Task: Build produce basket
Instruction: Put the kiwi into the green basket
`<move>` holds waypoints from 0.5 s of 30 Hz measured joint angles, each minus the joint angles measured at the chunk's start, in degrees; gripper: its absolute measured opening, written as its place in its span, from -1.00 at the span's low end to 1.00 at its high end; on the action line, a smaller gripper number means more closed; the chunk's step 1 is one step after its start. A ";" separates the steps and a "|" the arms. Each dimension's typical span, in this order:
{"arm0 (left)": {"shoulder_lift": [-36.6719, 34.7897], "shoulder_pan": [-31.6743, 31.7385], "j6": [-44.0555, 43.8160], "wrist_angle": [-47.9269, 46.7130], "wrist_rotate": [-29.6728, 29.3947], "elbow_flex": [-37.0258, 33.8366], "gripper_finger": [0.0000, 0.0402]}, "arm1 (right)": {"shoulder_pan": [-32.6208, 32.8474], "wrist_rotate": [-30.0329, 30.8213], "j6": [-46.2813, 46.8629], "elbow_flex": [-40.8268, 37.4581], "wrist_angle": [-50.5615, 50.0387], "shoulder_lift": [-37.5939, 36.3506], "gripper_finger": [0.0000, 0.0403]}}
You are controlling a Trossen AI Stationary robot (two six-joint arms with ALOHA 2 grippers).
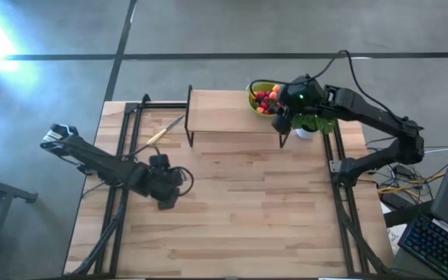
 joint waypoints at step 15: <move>0.26 5.98 -12.16 -6.57 15.61 -1.93 0.54 | 0.61 0.38 1.38 0.00 -0.02 -1.37 0.03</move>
